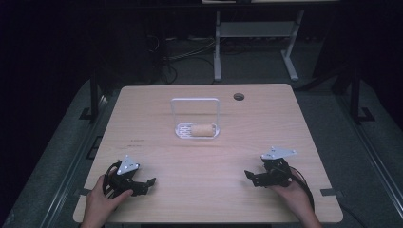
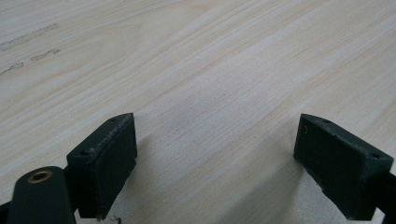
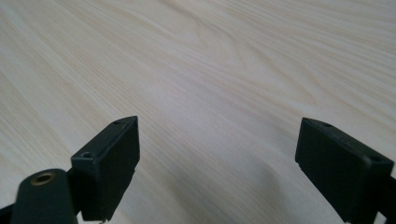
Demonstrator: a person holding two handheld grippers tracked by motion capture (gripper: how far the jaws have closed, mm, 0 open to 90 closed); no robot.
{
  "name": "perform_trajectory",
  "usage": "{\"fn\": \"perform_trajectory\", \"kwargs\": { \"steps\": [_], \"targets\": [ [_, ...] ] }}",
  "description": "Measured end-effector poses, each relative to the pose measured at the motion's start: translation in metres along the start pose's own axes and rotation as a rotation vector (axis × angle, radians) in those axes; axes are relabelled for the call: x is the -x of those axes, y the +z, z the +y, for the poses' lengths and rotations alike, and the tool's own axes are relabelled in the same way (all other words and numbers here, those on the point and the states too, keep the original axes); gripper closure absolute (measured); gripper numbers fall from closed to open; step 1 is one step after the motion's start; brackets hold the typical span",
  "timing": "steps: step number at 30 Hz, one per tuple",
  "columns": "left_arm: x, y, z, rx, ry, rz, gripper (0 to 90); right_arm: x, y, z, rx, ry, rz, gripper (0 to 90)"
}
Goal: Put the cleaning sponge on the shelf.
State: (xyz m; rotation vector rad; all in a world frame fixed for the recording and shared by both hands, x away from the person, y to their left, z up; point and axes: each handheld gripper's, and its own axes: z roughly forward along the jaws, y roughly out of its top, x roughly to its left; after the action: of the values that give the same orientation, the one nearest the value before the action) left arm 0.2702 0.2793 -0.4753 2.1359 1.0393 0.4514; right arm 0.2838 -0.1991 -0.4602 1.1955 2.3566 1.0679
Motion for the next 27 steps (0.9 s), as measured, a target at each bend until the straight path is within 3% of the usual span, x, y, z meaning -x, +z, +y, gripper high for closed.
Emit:
{"fn": "perform_trajectory", "kwargs": {
  "steps": [12, 17, 27],
  "targets": [
    [0.000, 0.000, 0.000, 0.000, 0.000, 0.000, 12.8, 0.007, -0.009, -0.022, 0.014, 0.012, -0.056, 8.2],
    [0.000, 0.000, 0.000, 0.000, 0.000, 0.000, 12.8, 0.011, -0.011, -0.031, -0.006, 0.017, -0.082, 2.5],
    [0.000, 0.000, 0.000, 0.000, 0.000, 0.000, 12.8, 0.019, -0.015, -0.043, -0.032, 0.048, -0.108, 2.5]
  ]
}}
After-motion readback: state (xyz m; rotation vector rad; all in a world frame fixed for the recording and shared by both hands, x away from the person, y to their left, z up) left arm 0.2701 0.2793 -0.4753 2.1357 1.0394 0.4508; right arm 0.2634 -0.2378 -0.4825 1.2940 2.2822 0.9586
